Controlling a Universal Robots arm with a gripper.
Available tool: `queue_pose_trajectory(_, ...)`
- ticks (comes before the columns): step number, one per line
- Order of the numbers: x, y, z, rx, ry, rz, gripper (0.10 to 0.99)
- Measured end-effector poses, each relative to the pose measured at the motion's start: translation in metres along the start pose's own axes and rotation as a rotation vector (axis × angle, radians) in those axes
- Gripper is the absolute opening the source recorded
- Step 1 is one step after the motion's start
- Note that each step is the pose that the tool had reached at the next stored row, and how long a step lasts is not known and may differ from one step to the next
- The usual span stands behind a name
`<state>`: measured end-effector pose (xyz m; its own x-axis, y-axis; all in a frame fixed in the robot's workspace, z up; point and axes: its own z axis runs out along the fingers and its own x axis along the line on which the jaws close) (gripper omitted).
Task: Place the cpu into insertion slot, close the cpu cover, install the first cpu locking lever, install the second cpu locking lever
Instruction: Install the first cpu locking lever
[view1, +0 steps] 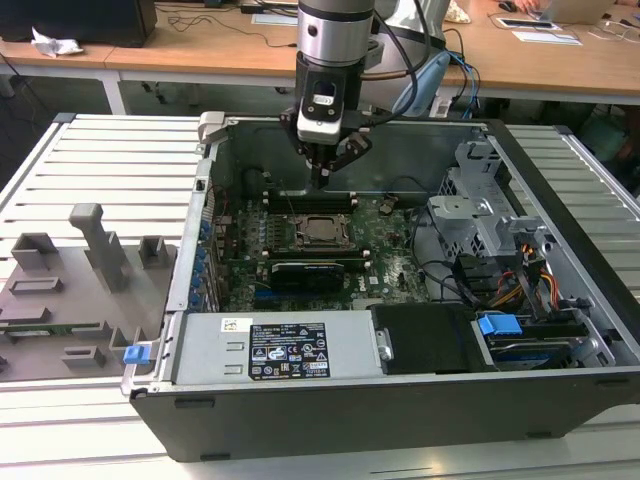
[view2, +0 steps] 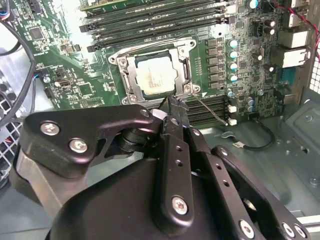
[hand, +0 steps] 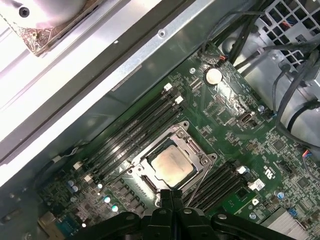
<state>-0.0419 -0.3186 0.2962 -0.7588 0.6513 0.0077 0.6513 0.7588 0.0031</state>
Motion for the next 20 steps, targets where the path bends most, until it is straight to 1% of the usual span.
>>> queue_pose_trajectory(4, 0.0, 0.0, 0.0, 0.0, 0.0001, -0.04, 0.106)
queue_pose_trajectory(11, 0.0, 0.0, 0.0, 0.001, 0.0002, -0.09, 0.106)
queue_pose_trajectory(17, 0.0, 0.0, 0.0, 0.001, 0.0004, -0.149, 0.106)
queue_pose_trajectory(20, 0.0, 0.0, 0.0, 0.001, 0.0005, -0.168, 0.106)
